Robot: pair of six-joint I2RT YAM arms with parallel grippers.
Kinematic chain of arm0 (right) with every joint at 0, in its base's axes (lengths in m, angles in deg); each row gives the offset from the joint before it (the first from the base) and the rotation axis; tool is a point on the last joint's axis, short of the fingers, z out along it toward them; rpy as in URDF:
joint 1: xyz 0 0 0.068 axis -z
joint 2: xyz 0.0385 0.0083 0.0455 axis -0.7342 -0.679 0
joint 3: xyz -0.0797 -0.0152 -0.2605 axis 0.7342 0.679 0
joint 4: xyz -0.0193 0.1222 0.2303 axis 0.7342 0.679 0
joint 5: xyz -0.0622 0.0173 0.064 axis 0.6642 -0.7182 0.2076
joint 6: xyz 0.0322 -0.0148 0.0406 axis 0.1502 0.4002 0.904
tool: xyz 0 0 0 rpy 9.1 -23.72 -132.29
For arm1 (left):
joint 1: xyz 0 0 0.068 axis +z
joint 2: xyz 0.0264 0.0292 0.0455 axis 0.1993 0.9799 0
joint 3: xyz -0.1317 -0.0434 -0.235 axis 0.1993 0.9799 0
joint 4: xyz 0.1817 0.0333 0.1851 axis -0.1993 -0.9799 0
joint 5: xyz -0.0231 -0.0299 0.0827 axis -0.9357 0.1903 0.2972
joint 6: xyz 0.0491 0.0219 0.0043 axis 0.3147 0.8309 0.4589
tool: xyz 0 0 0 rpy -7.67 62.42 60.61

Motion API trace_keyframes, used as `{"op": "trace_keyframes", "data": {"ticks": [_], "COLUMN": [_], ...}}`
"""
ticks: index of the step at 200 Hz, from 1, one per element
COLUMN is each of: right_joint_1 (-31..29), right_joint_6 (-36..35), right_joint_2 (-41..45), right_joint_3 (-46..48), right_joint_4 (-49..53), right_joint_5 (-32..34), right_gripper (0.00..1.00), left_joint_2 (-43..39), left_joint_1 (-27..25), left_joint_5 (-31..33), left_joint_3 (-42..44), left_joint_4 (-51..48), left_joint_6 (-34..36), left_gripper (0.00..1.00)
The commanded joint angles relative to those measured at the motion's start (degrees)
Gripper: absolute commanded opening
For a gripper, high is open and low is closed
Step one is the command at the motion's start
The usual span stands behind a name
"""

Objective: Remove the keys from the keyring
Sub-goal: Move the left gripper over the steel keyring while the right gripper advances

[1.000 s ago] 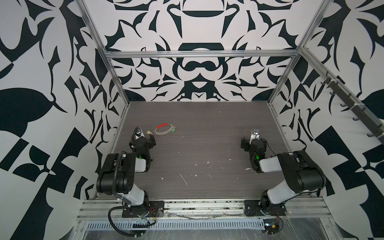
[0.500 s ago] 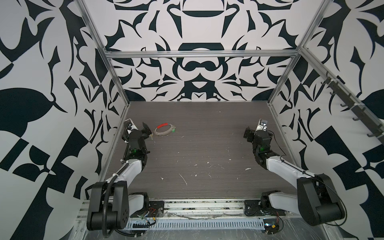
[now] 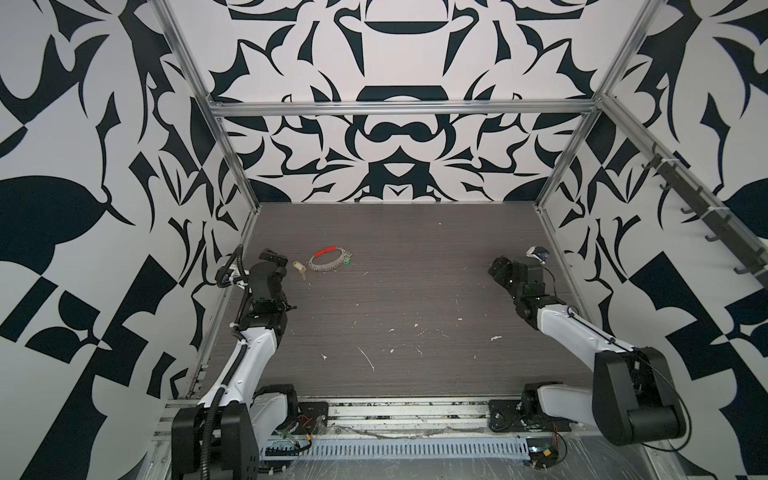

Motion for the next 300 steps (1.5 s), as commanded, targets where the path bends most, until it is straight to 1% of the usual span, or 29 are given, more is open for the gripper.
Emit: {"op": "trace_keyframes", "data": {"ticks": [1, 21, 29, 36, 42, 53, 56, 68, 87, 94, 106, 121, 141, 160, 189, 227, 239, 260, 282, 300], "right_joint_1": [-0.39, -1.47, -2.61, -3.65, -4.73, -7.02, -7.51, -9.50, -11.03, -11.29, -11.56, -11.66, -11.78, -11.74, -11.75, -11.76, -11.84, -11.84, -11.83, -11.84], "right_joint_6": [-1.15, -1.66, -2.35, -3.36, -4.56, -6.69, -7.14, -8.70, -9.05, -9.02, -9.14, -9.40, -9.48, -9.51, -9.25, -8.61, -8.52, -8.44, -8.43, -8.46], "right_joint_2": [-1.89, -3.03, -3.63, -4.25, -4.98, -6.34, -6.76, -8.17, -9.97, -10.49, -11.46, -12.71, -13.97, -14.85, -16.00, -17.84, -18.04, -18.13, -18.14, -17.88], "right_joint_3": [-4.25, -3.17, -3.15, -3.75, -4.70, -6.97, -7.58, -9.31, -10.40, -10.56, -10.73, -11.15, -11.55, -11.85, -12.34, -13.20, -13.24, -13.18, -13.04, -12.95], "right_joint_4": [2.87, 0.84, 0.23, 0.59, 1.74, 4.62, 5.37, 6.95, 7.25, 6.97, 6.56, 6.53, 6.51, 6.53, 6.60, 5.89, 5.88, 5.88, 6.04, 6.25], "right_joint_5": [-12.23, -15.98, -16.67, -16.61, -16.21, -14.59, -14.15, -13.21, -13.27, -13.59, -14.07, -15.04, -16.47, -17.03, -17.34, -20.00, -20.27, -19.81, -19.62, -19.21], "right_gripper": [0.78, 0.76, 0.76, 0.75, 0.74, 0.73, 0.72, 0.72, 0.70, 0.69, 0.69, 0.68, 0.67, 0.66, 0.65, 0.63, 0.63, 0.62, 0.62, 0.62], "left_joint_2": [2.60, 7.46, 10.15, 12.44, 16.12, 20.46, 21.76, 26.64, 34.82, 37.52, 41.18, 44.06, 47.13, 50.21, 53.53, 57.42, 59.31, 61.94, 62.89, 63.65], "left_joint_1": [0.23, 0.24, 0.24, 0.15, 0.15, -0.02, -0.09, -0.15, -0.23, -0.29, -0.53, -1.52, -4.31, -6.41, -7.00, -9.99, -10.22, -10.22, -10.29, -10.57], "left_joint_5": [-9.18, -15.43, -18.13, -20.14, -21.30, -21.61, -21.50, -21.76, -21.31, -22.80, -25.53, -27.42, -26.70, -24.24, -26.44, -27.28, -27.18, -28.46, -29.03, -28.07], "left_joint_3": [-2.01, -8.89, -12.25, -15.45, -18.02, -22.80, -24.03, -28.89, -36.49, -38.33, -40.83, -42.39, -45.42, -49.01, -51.91, -55.76, -57.89, -60.57, -60.51, -60.88], "left_joint_4": [1.24, -6.44, -9.64, -12.07, -14.79, -19.86, -21.23, -26.12, -33.66, -34.09, -34.11, -31.90, -32.08, -34.40, -34.78, -34.04, -34.80, -35.85, -34.49, -34.73], "left_joint_6": [2.36, 8.24, 10.54, 12.57, 14.45, 16.37, 16.76, 19.10, 21.61, 22.75, 23.77, 25.11, 26.67, 27.75, 27.75, 30.58, 30.07, 27.48, 24.72, 24.38], "left_gripper": [0.99, 0.99, 0.96, 0.91, 0.88, 0.86, 0.82, 0.78, 0.76, 0.76, 0.69, 0.69, 0.68, 0.66, 0.65, 0.69, 0.69, 0.63, 0.63, 0.63]}}
